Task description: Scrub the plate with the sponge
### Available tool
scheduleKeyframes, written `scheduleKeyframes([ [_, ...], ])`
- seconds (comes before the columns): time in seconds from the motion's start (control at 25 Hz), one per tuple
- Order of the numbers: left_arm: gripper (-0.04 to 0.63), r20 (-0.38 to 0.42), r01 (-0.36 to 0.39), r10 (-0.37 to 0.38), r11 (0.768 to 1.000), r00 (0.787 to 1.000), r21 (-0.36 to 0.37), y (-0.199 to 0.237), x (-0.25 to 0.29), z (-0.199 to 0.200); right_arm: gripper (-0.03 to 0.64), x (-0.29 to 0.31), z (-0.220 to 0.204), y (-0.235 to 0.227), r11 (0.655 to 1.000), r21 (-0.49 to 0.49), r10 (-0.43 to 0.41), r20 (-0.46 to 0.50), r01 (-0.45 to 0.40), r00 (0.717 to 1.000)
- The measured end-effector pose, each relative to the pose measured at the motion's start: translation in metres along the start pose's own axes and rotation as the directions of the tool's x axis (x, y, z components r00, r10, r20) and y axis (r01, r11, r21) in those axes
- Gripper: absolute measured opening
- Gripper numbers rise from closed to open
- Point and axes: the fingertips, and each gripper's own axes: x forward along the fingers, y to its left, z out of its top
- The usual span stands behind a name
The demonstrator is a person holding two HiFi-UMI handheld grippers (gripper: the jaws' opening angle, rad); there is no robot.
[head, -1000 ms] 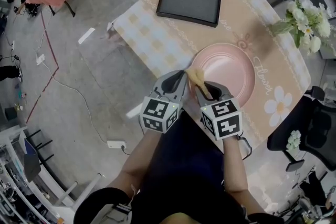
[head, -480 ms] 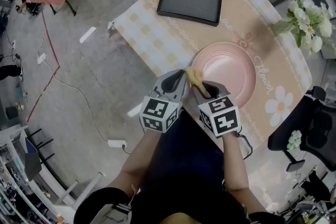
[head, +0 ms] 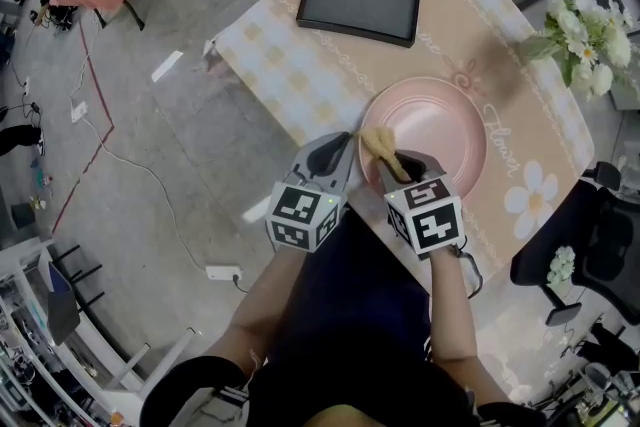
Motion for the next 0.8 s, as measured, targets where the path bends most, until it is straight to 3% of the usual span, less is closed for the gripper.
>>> scheduleKeyframes([
  [0.8, 0.025, -0.001, 0.011, -0.011, 1.0, 1.0, 0.011, -0.009, 0.004, 0.001, 0.077, -0.011, -0.01, -0.033, 0.996, 0.078, -0.045, -0.002, 0.045, 0.999],
])
